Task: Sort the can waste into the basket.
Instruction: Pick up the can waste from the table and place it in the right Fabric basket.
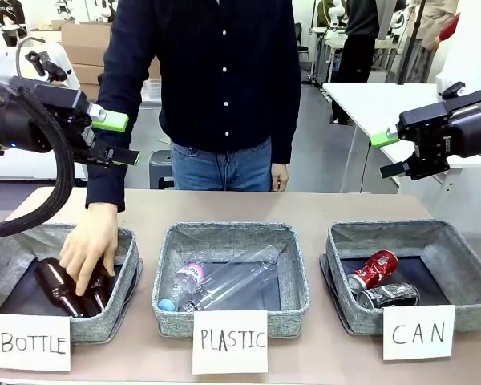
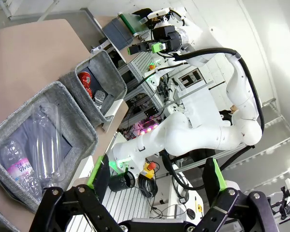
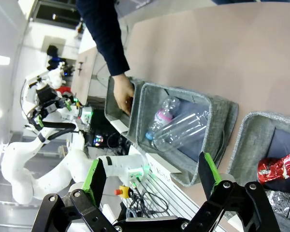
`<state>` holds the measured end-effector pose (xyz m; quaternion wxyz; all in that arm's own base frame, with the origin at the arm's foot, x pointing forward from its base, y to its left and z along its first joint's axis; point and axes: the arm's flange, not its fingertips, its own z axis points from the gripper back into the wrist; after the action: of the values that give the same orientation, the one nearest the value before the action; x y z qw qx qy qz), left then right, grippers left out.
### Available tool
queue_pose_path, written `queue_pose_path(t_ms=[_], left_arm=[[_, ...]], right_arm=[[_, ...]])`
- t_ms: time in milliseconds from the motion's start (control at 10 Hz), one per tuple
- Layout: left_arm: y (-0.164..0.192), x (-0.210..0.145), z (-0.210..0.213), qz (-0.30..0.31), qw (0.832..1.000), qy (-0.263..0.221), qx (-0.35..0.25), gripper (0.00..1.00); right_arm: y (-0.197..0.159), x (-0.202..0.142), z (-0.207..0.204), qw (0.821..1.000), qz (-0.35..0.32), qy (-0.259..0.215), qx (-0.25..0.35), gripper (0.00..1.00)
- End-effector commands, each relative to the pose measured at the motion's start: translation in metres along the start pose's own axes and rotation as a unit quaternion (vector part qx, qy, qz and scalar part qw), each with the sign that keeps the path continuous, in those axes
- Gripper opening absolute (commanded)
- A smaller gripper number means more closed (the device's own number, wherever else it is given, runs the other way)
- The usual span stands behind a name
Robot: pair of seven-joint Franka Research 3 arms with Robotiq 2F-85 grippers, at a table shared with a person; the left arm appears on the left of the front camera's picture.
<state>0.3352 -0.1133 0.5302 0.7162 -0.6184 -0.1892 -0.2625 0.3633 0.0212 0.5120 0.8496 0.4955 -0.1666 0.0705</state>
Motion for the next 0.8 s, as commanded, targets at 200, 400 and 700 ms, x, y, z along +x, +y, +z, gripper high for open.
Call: queue_pose_path(t_ms=[200, 400, 700], left_arm=[[-0.0002, -0.0014, -0.0006, -0.007, 1.0, -0.007, -0.008, 1.0], [-0.0002, -0.0014, -0.0006, -0.007, 1.0, -0.007, -0.008, 1.0], [-0.0002, -0.0014, -0.0006, -0.007, 1.0, -0.007, -0.008, 1.0]], right_arm=[[0.0031, 0.0024, 0.003, 1.0, 0.005, 0.001, -0.004, 1.0], [0.0031, 0.0024, 0.003, 1.0, 0.005, 0.001, -0.004, 1.0], [0.0031, 0.0024, 0.003, 1.0, 0.005, 0.001, -0.004, 1.0]])
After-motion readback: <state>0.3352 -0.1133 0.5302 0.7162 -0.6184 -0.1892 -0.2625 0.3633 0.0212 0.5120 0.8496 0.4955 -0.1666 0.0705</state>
